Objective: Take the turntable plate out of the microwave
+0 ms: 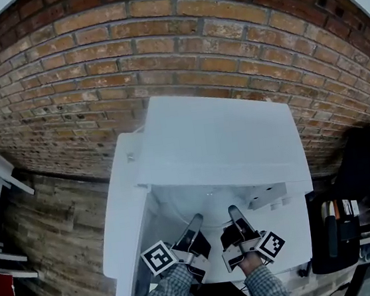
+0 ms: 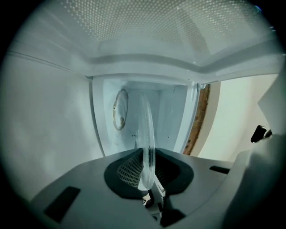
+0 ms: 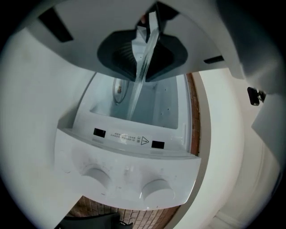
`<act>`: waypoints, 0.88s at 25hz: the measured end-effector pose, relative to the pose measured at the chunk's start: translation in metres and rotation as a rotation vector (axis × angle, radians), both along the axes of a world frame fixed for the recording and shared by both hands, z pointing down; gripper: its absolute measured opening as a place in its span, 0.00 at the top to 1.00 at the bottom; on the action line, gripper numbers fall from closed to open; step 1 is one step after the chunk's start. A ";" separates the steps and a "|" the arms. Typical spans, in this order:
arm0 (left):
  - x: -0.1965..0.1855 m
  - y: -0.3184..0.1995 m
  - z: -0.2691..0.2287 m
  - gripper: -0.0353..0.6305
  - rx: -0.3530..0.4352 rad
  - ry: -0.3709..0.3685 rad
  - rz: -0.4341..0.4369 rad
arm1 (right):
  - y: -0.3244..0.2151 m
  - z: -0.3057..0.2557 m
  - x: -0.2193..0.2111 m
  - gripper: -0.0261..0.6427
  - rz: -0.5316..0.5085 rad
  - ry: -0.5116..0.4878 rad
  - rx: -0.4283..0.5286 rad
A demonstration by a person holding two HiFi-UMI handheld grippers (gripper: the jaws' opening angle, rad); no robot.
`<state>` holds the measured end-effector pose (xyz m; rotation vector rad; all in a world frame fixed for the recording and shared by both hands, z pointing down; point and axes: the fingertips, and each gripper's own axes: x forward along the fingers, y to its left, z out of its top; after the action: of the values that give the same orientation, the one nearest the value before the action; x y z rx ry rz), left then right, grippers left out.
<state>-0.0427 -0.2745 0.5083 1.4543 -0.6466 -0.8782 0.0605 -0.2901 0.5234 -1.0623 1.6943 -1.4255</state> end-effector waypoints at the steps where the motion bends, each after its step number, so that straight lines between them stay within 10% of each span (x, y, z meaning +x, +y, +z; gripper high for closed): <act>1: 0.000 0.005 -0.001 0.87 0.002 -0.001 -0.003 | 0.005 0.000 0.000 0.86 -0.005 0.002 0.002; 22: 0.029 0.169 -0.033 0.86 0.036 -0.006 -0.131 | 0.158 -0.030 0.026 0.86 -0.110 -0.011 0.012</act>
<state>-0.0139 -0.1054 0.4757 1.4590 -0.7404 -0.9921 0.0864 -0.1322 0.4929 -0.9655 1.7749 -1.4856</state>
